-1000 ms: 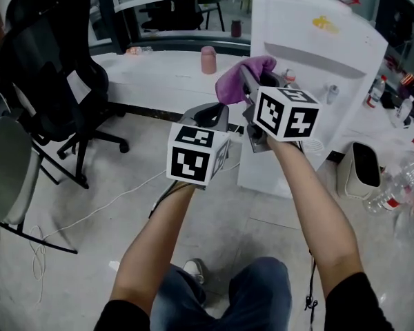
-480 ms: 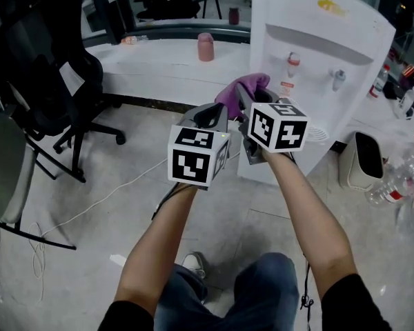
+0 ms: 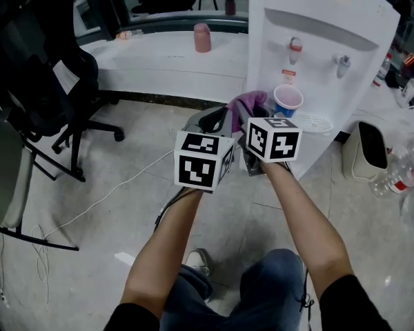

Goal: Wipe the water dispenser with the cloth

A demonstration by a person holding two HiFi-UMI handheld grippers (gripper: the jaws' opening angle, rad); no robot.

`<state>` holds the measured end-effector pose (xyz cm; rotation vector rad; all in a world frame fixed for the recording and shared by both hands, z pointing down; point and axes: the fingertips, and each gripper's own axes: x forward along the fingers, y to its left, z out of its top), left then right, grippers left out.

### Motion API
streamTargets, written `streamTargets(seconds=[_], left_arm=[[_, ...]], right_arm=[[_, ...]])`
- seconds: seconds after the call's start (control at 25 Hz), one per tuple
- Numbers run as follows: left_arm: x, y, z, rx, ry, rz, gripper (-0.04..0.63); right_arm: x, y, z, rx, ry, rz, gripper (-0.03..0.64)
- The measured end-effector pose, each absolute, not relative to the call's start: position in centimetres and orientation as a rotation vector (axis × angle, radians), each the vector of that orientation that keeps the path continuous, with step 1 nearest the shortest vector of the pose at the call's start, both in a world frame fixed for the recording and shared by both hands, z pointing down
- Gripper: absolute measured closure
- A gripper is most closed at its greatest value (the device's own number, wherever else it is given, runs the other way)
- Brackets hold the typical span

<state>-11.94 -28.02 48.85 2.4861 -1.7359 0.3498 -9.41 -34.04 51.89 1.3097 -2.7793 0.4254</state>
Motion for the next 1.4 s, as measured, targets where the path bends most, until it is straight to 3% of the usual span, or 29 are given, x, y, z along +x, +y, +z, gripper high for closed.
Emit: streamTargets(seconds=[0.72, 1.4], left_arm=[[-13.4, -27.7, 53.6, 2.451, -1.743, 0.405, 0.568], [-9.1, -28.7, 56.4, 2.527, -1.595, 0.42, 0.568]], right_arm=[[-13.1, -30.5, 58.9, 1.143, -2.748, 0.143, 0.574], [-6.0, -32.6, 62.4, 1.32, -2.597, 0.08, 0.574]])
